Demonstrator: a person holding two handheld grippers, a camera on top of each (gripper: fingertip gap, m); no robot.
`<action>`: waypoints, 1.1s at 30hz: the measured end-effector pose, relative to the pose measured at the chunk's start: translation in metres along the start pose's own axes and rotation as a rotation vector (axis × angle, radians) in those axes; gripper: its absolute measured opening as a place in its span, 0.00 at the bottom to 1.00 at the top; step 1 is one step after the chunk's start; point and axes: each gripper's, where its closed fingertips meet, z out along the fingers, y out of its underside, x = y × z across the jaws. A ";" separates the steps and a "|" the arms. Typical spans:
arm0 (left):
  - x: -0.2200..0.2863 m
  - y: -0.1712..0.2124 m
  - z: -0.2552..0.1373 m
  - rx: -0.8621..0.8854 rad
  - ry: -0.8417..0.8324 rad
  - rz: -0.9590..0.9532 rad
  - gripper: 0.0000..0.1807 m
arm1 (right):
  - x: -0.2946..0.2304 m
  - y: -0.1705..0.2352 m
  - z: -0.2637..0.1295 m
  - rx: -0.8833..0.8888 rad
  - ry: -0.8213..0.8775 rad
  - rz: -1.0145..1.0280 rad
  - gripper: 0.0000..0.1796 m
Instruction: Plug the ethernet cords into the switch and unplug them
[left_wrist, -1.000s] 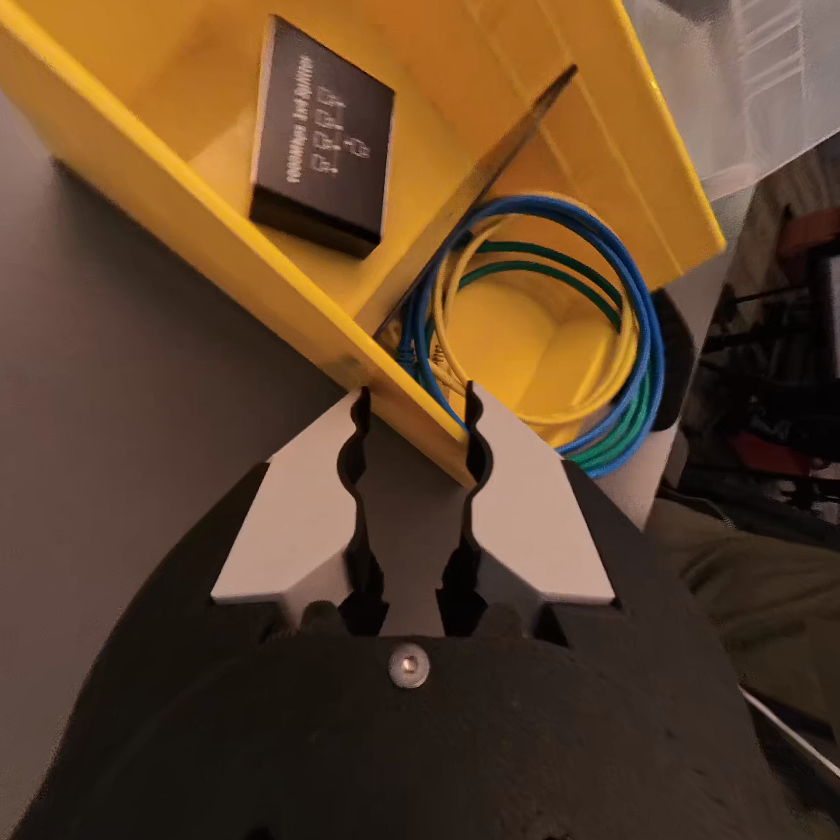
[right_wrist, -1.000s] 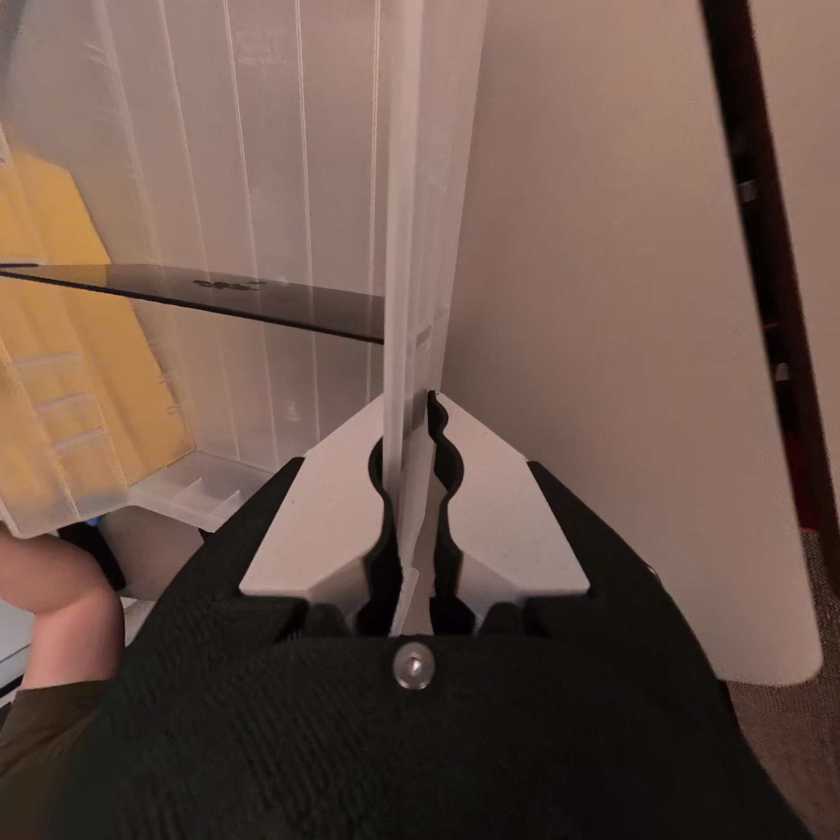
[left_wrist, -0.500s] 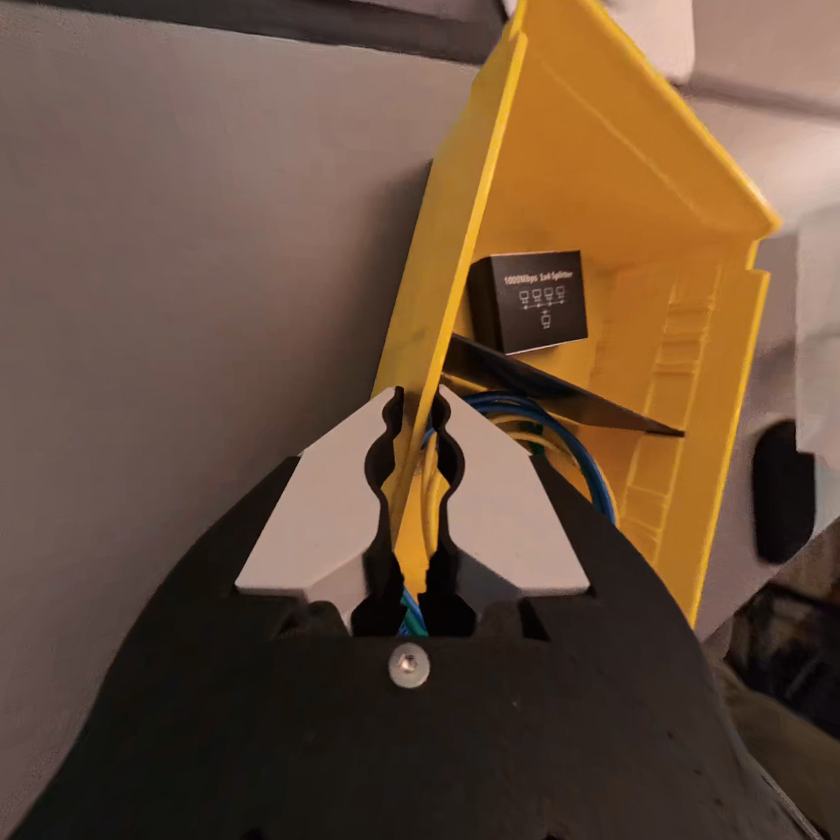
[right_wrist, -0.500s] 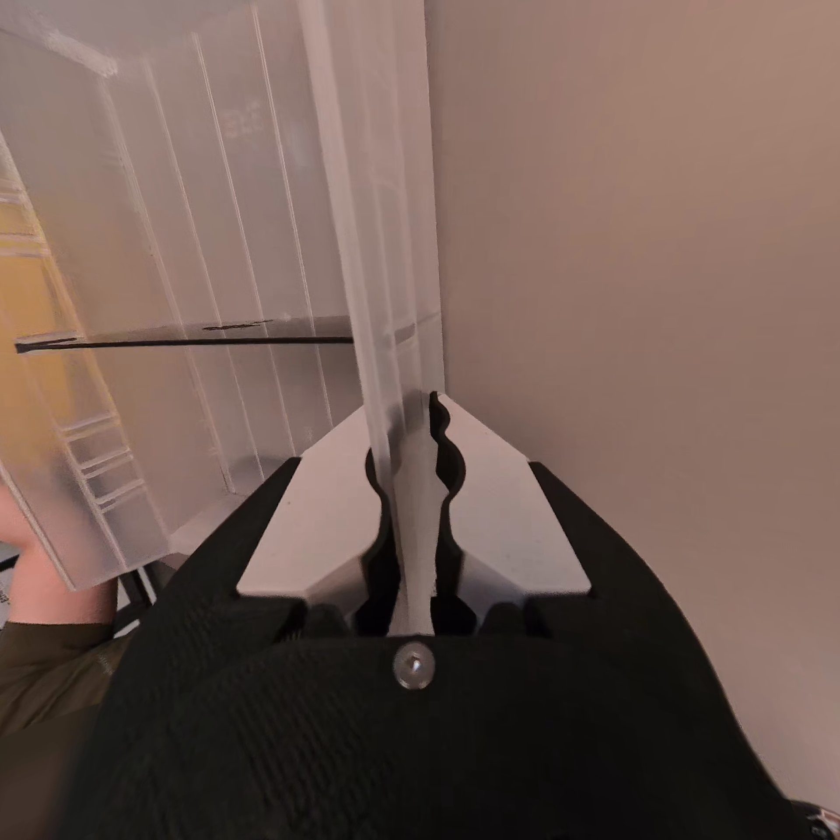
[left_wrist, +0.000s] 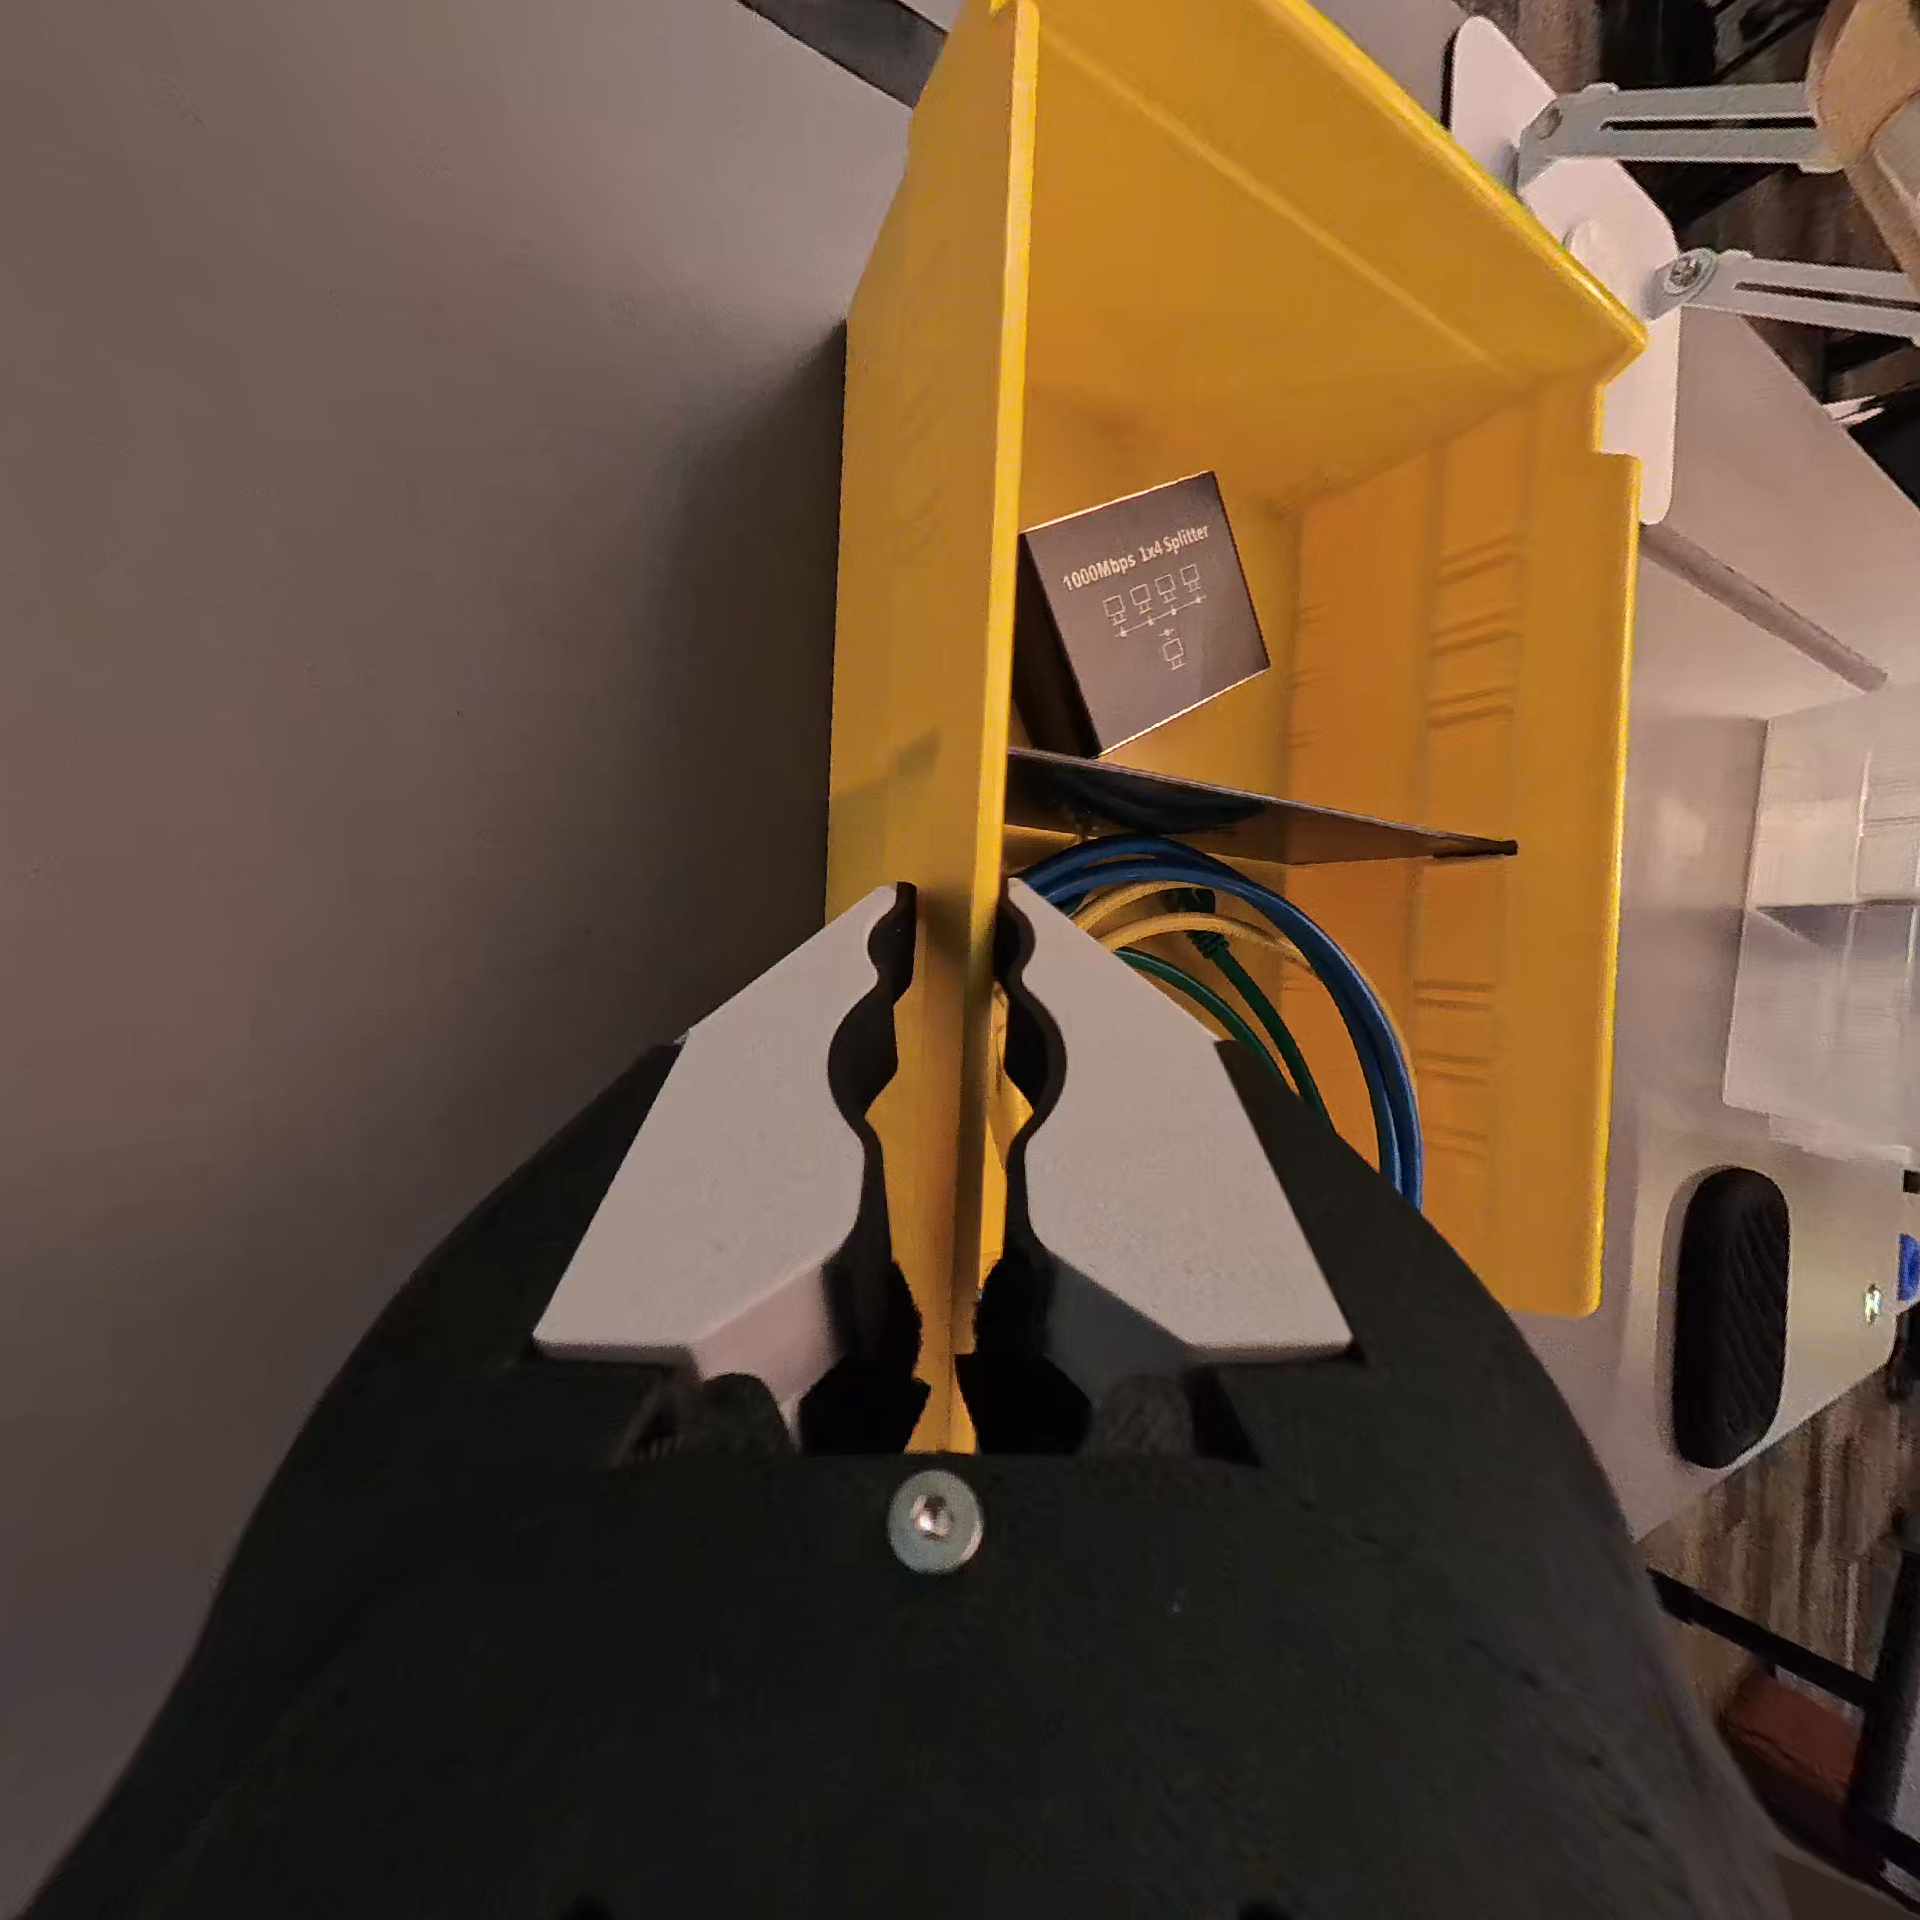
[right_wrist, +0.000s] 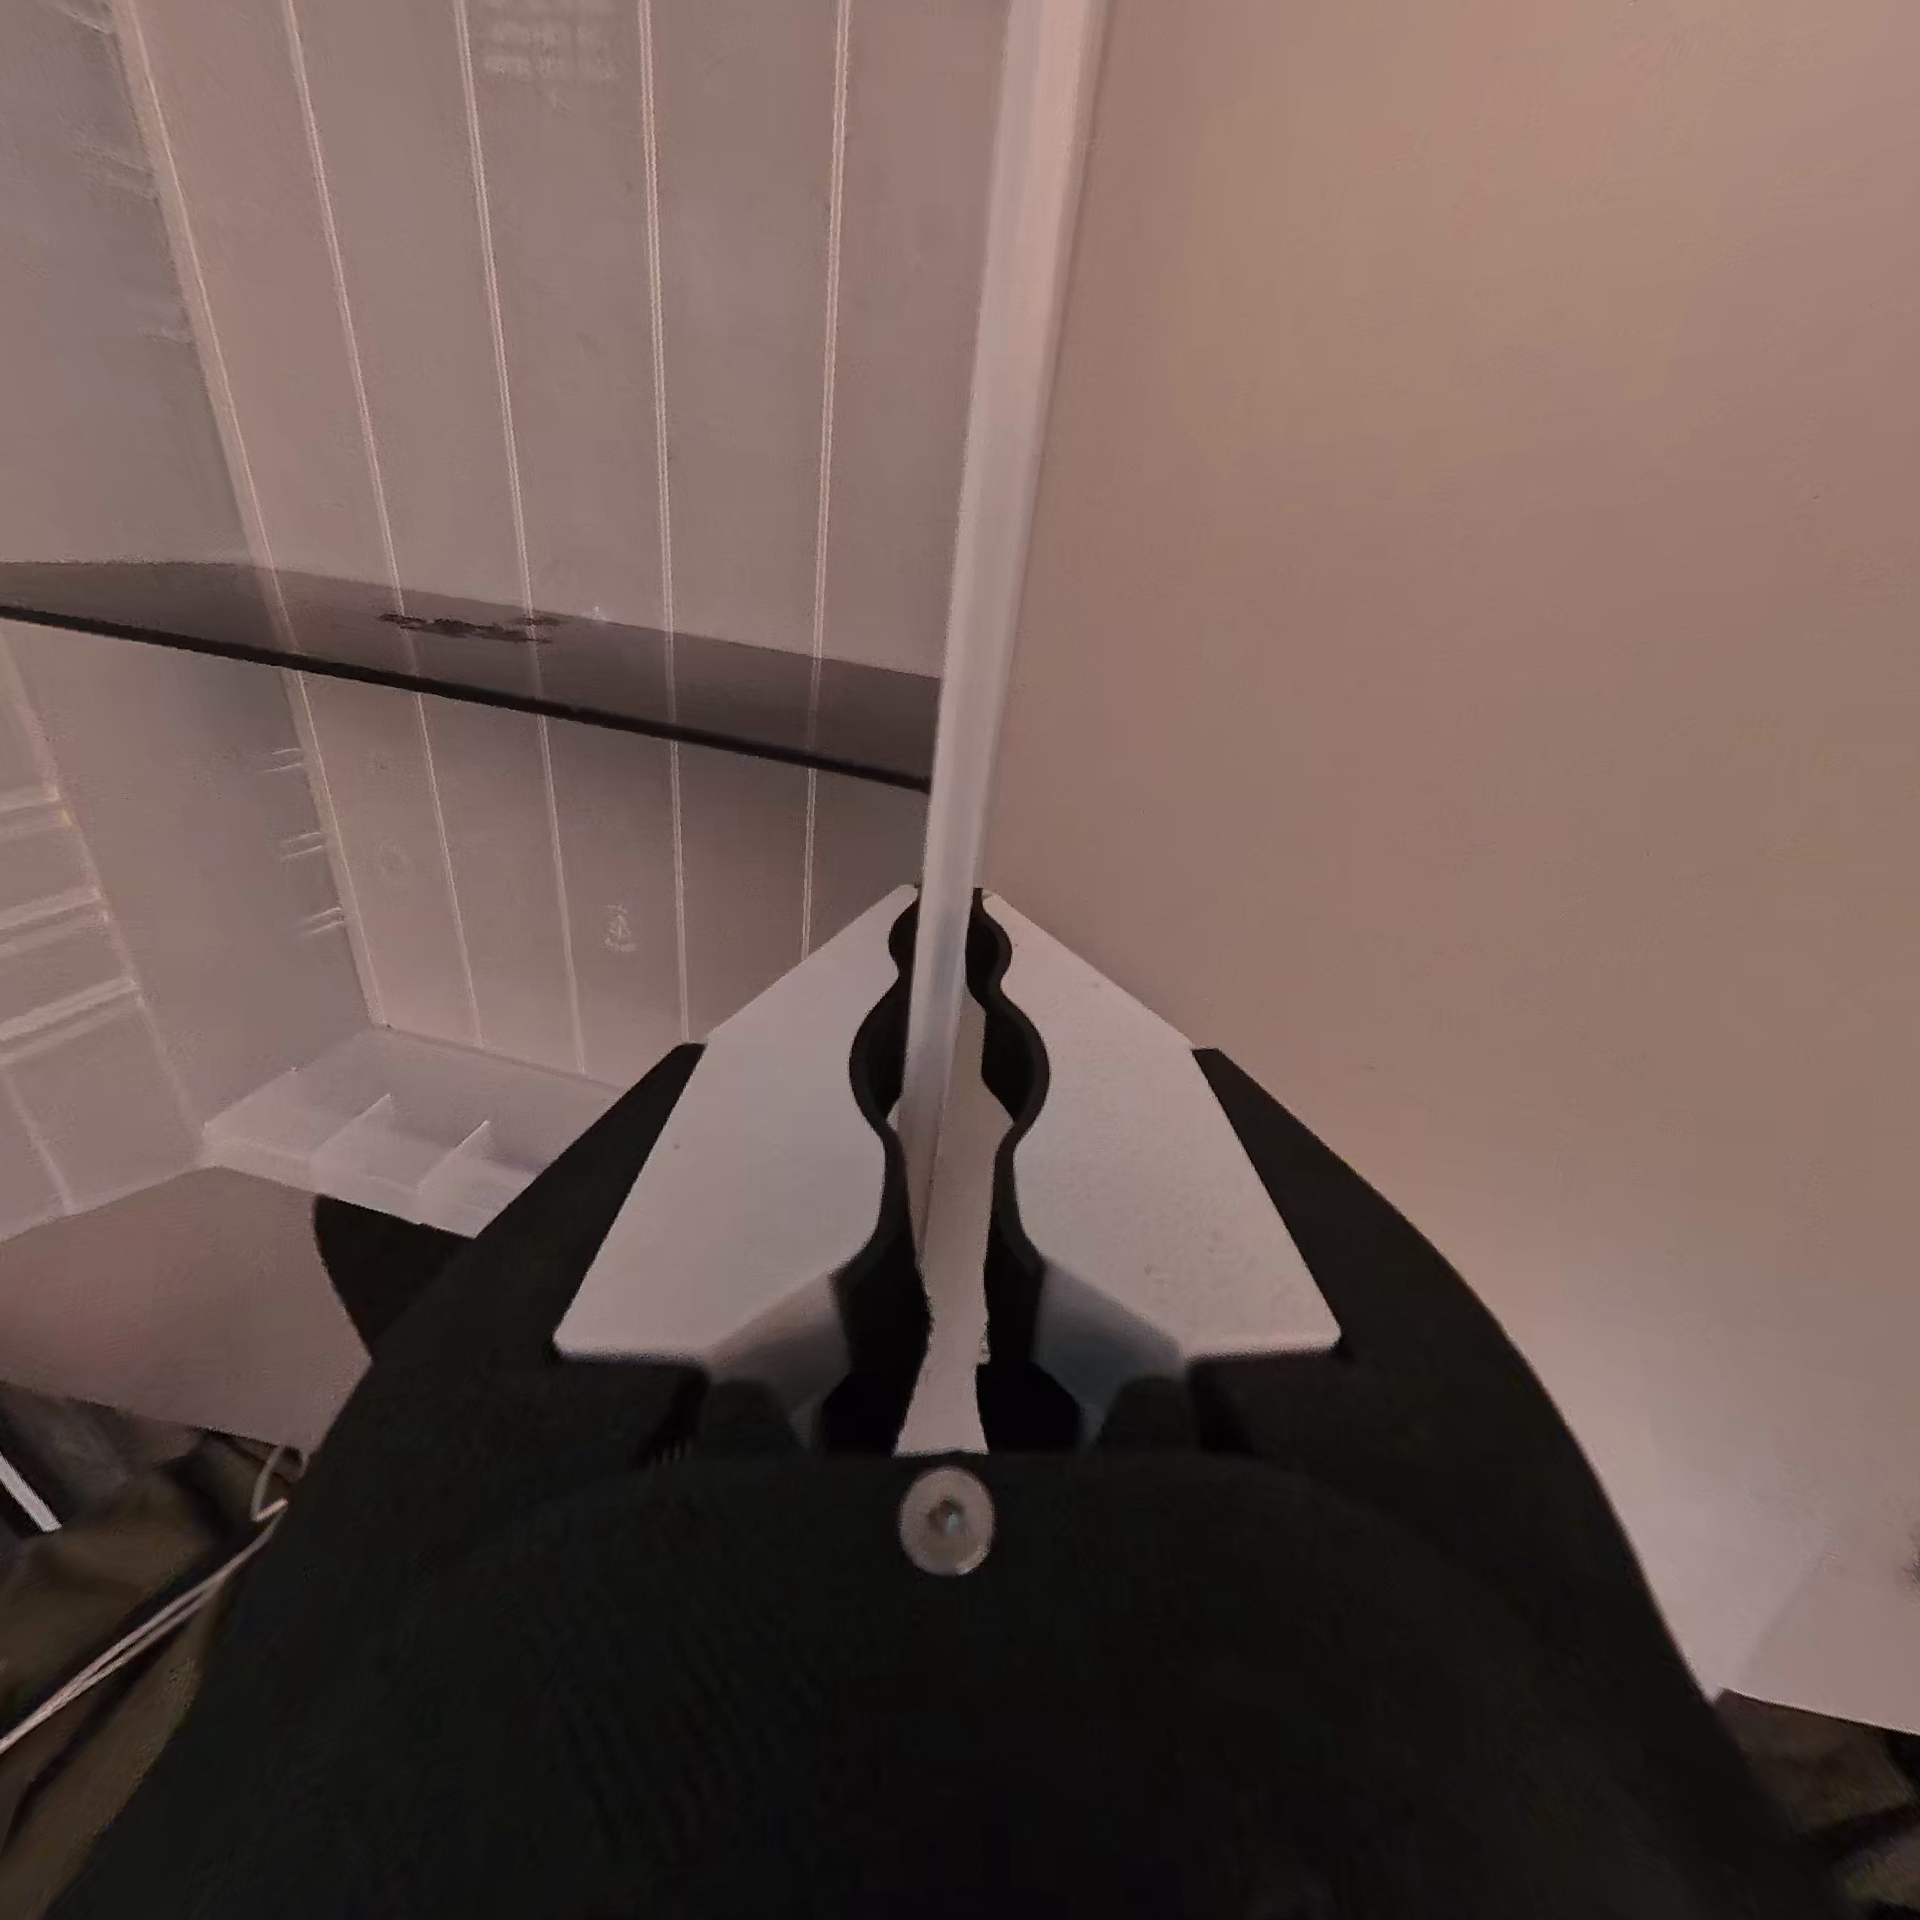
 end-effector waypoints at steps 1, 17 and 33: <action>0.000 0.000 0.000 0.002 0.011 -0.004 0.07 | 0.002 0.002 -0.001 -0.005 0.006 -0.018 0.03; -0.003 0.006 -0.026 0.029 0.040 -0.076 0.04 | 0.017 -0.003 0.001 0.097 0.186 -0.167 0.07; 0.351 -0.029 -0.128 0.994 0.410 0.950 0.52 | -0.277 -0.078 -0.214 1.482 0.396 -0.787 0.63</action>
